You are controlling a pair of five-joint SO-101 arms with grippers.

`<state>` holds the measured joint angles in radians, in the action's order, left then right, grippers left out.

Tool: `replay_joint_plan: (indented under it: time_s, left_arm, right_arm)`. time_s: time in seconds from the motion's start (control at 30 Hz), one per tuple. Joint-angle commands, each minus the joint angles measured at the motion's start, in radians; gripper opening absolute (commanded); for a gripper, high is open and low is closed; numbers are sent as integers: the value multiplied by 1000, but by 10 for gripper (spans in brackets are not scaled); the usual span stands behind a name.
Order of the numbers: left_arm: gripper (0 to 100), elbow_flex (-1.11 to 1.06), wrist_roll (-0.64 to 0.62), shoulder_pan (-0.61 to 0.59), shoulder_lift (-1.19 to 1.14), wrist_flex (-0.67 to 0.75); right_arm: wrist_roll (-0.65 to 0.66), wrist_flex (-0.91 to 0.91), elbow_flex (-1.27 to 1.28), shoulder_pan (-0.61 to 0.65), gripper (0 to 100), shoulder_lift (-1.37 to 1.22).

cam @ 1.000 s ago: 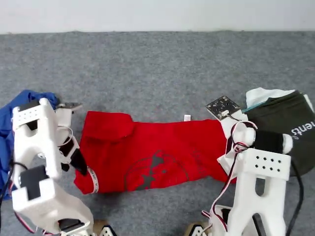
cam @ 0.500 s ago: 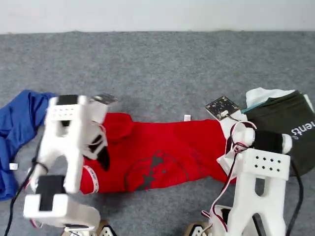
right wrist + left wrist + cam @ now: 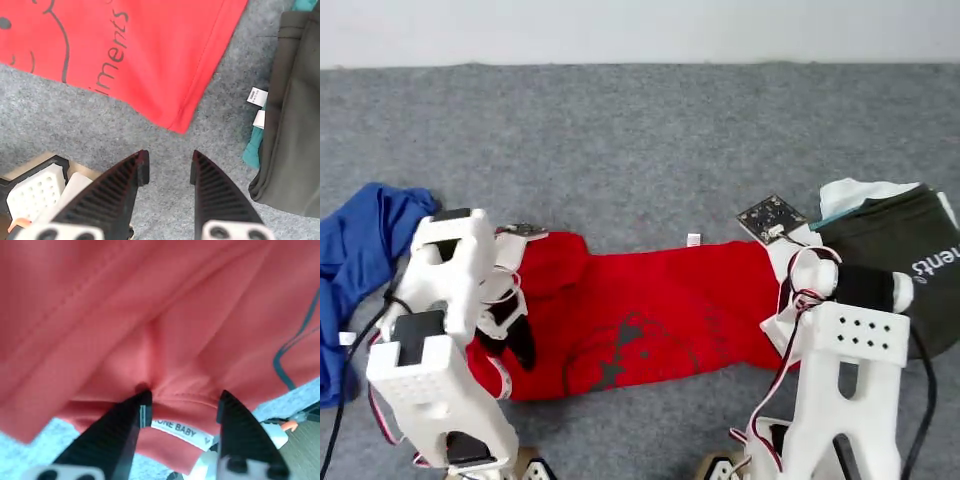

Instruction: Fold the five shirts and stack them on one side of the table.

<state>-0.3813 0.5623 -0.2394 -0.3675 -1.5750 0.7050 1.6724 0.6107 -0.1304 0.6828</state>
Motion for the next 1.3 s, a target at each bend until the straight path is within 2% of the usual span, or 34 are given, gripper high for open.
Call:
replay_joint_plan:
  time_s: [0.0,0.1,0.23,0.5,0.6,0.73,0.8,0.93,1.0,1.17,1.27]
  left_arm:
    - [228,-2,31,-41,-3,5]
    - [228,10,32,-31,17,-48]
    - [228,77,31,-31,86,-187]
    - [228,82,29,-28,351,-181]
    - [228,84,29,-28,387,-176]
    - [228,84,25,-28,362,-124]
    - [228,97,-15,-25,341,-95]
    - [229,225,-226,-15,295,6]
    - [231,302,-316,14,258,12]
    - [230,387,-370,127,94,12]
    - [229,466,-413,141,-11,8]
  right_arm:
    - [2,5,-5,7,144,35]
    - [2,2,-5,7,144,35]
    - [2,5,-5,7,144,35]
    - [-6,-1,-3,7,144,35]
    - [-103,-77,14,8,144,25]
    - [-226,-286,143,38,145,24]
    - [-235,-337,206,101,146,24]
    - [-235,-346,227,223,145,24]
    - [-236,-351,227,252,145,24]
    - [-236,-351,229,265,144,24]
    - [-236,-351,229,268,144,24]
